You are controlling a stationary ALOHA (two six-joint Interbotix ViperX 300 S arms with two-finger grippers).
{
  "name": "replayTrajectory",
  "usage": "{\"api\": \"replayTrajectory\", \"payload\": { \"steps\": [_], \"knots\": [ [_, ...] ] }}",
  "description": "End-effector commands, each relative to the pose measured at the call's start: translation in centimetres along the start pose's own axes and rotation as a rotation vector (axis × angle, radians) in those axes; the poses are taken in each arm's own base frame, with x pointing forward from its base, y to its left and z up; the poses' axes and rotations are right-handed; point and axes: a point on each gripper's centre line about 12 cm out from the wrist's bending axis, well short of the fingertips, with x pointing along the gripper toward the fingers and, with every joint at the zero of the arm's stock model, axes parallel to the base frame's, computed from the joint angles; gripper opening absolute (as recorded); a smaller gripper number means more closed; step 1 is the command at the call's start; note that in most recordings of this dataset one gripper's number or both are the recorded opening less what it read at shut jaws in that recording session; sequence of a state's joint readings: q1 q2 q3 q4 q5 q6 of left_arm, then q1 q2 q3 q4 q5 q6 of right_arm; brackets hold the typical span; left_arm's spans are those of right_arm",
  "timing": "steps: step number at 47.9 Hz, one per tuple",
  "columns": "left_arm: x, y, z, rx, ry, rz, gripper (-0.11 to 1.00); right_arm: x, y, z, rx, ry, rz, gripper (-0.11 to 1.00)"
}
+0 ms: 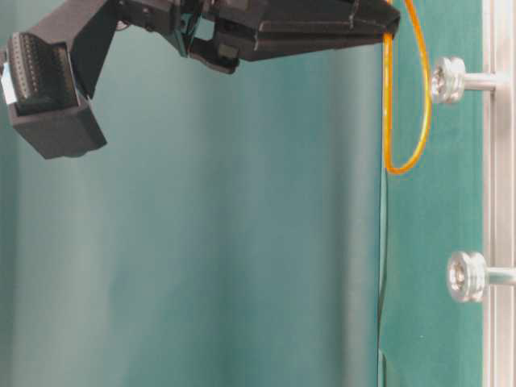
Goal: Hook the rubber onto the shaft.
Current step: 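Carry the band past the right knob toward the left knob with the right gripper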
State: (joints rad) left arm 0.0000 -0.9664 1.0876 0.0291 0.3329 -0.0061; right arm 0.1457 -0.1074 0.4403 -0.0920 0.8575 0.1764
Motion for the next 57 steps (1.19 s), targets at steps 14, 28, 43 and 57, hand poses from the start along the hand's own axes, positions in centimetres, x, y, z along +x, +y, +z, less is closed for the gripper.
{"api": "replayTrajectory", "payload": {
  "steps": [14,28,43,57],
  "knots": [
    [-0.3,0.1,1.4,0.001,-0.038,0.004,0.02,-0.6,1.0,0.4,-0.009,-0.029,0.022,0.07],
    [-0.3,0.1,1.4,0.001,-0.038,0.004,0.02,-0.5,2.0,0.2,-0.026,-0.026,0.041,0.07],
    [-0.3,0.1,1.5,0.001,-0.04,0.004,0.02,-0.6,3.0,0.2,-0.043,-0.027,0.059,0.07],
    [-0.3,0.1,1.4,0.001,-0.038,0.004,0.02,-0.6,3.9,0.2,-0.058,-0.026,0.075,0.07]
  ]
}}
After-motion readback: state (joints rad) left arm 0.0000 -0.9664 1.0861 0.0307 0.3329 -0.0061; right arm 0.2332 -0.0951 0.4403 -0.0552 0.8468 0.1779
